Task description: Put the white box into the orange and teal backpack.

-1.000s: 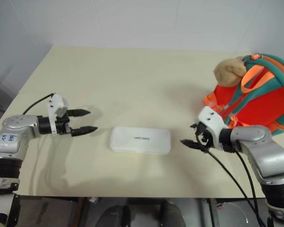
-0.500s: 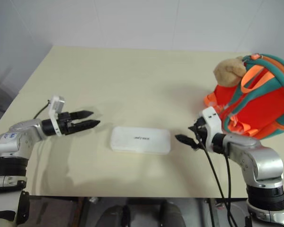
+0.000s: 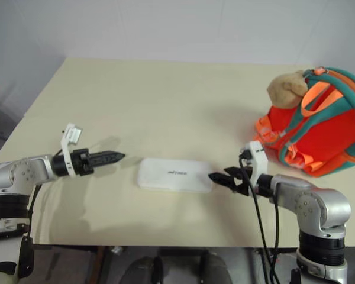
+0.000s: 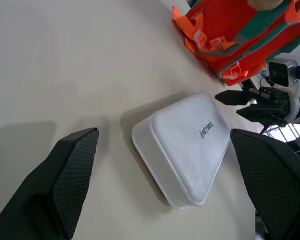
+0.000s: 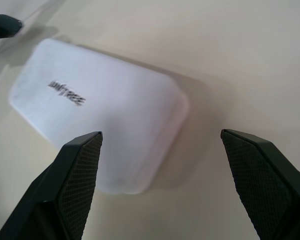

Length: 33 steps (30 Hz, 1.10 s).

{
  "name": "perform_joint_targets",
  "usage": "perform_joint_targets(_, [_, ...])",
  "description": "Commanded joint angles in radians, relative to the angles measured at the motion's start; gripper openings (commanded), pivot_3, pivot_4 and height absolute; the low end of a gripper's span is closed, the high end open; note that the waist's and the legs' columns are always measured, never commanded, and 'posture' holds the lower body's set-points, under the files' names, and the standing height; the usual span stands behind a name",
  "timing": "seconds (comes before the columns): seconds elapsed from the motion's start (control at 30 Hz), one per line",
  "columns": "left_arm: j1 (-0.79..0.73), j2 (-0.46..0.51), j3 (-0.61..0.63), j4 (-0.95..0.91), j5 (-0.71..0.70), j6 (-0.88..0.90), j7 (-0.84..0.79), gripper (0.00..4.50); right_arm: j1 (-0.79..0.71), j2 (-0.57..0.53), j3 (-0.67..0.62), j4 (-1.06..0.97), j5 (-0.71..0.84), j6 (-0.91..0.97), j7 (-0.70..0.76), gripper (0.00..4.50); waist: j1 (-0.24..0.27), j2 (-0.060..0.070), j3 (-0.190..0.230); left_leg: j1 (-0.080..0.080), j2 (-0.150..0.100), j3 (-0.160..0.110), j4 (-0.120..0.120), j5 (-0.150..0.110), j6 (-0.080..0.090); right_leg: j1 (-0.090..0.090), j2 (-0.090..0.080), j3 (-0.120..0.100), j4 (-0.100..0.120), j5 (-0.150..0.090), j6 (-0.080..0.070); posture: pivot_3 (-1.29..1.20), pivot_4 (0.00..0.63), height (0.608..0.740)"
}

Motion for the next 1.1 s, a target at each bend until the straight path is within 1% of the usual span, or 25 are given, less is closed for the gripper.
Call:
perform_joint_targets(0.03, [0.014,0.02,0.025,-0.045,-0.031,0.005,-0.015,4.49,-0.008,0.02,0.018,-0.02,0.031,-0.003,-0.015,4.5,0.0,0.0,0.0,0.0,0.0,0.0,0.0,0.0,0.0,0.0,0.0,0.0,0.0,0.0,0.0,0.0,0.15,0.74])
perform_joint_targets(0.17, [0.03,0.026,0.011,-0.069,-0.041,0.004,-0.05,4.49,-0.022,0.032,0.042,-0.008,0.036,-0.007,-0.024,4.5,0.0,0.0,0.0,0.0,0.0,0.0,0.0,0.0,0.0,0.0,0.0,0.0,0.0,0.0,0.0,0.0,0.15,0.74])
perform_joint_targets(0.33, [0.037,0.035,0.005,-0.073,-0.045,0.036,-0.059,4.49,-0.01,0.014,0.05,0.003,0.037,-0.021,-0.014,4.5,0.0,0.0,0.0,0.0,0.0,0.0,0.0,0.0,0.0,0.0,0.0,0.0,-0.001,0.0,0.0,0.0,0.15,0.74])
perform_joint_targets(0.53, [0.027,0.046,-0.052,-0.061,-0.039,0.078,-0.092,4.49,-0.01,0.013,0.064,0.023,0.043,-0.037,-0.001,4.5,0.0,0.0,0.0,0.0,0.0,0.0,0.0,0.0,0.0,0.0,0.0,0.0,-0.001,0.0,0.0,0.0,0.15,0.74])
perform_joint_targets(0.73, [-0.033,0.053,-0.14,-0.007,-0.035,0.161,-0.15,4.49,-0.025,0.001,0.112,0.06,0.03,-0.074,0.013,4.5,0.0,0.0,0.0,0.0,0.0,0.0,0.0,0.0,0.0,0.0,0.0,0.0,-0.001,0.0,0.0,0.0,0.15,0.74])
perform_joint_targets(0.83, [-0.063,0.064,-0.197,0.04,-0.003,0.165,-0.169,4.49,-0.029,-0.008,0.121,0.066,0.032,-0.087,0.017,4.5,0.0,0.0,0.0,0.0,-0.001,0.0,0.0,0.0,0.0,0.0,0.0,0.0,0.0,0.0,0.0,0.0,0.15,0.74])
perform_joint_targets(1.1, [-0.122,0.058,-0.265,0.132,0.011,0.171,-0.228,4.49,-0.022,-0.02,0.12,0.07,0.038,-0.098,0.018,4.5,-0.001,0.0,0.0,0.0,-0.001,0.0,0.0,0.0,0.0,-0.001,0.001,0.0,-0.001,0.0,0.0,0.0,0.15,0.74])
